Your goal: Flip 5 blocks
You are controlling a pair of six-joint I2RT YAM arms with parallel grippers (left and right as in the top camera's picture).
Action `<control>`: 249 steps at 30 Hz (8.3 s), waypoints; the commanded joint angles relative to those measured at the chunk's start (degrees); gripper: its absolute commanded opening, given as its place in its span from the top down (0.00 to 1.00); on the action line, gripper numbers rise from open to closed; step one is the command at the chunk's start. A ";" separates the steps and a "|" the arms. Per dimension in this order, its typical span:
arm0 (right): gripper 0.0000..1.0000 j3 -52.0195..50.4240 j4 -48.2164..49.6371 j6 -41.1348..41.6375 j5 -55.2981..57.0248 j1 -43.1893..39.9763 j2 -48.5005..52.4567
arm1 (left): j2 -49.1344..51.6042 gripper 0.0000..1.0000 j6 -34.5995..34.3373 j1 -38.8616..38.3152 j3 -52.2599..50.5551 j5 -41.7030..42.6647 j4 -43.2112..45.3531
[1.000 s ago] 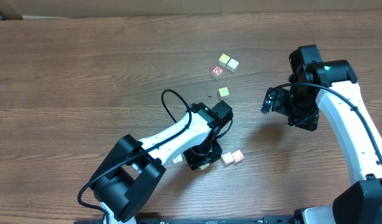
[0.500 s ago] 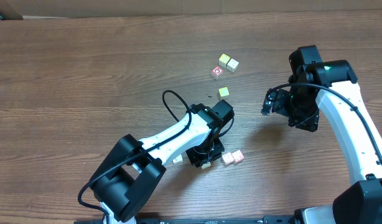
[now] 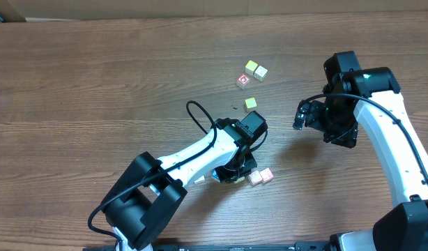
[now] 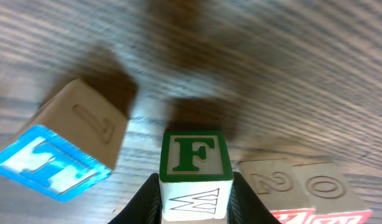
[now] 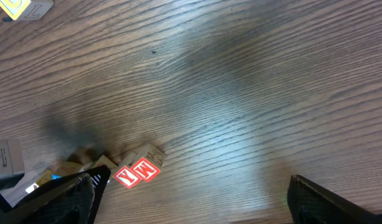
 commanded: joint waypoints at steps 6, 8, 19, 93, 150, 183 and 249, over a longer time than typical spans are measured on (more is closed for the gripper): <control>0.00 1.38 0.00 -0.24 -0.31 0.04 -1.31 | 0.63 0.82 5.22 -0.85 -0.79 1.38 1.64; 0.00 1.38 -0.09 -0.24 -0.31 0.04 -1.31 | 0.63 0.83 5.31 -1.22 -0.79 1.66 1.60; 0.00 1.38 -0.09 -0.24 -0.31 0.04 -1.31 | 0.63 0.76 5.49 -2.36 -0.79 1.57 1.18; 0.00 1.38 -0.98 -0.24 -0.33 0.07 -1.31 | -0.13 0.96 17.44 13.27 -7.10 -10.58 -9.68; 0.00 1.38 -1.60 -0.26 -0.35 0.07 -1.31 | -0.13 0.92 31.21 17.22 -3.32 5.25 4.15; 0.00 1.38 -2.27 -0.48 -0.33 0.07 -1.31 | -0.13 0.95 23.06 8.96 -3.43 4.50 4.15; 0.96 -21.55 11.93 7.80 -10.97 5.97 -1.29 | -0.13 0.96 27.78 19.41 -0.74 -5.70 -16.22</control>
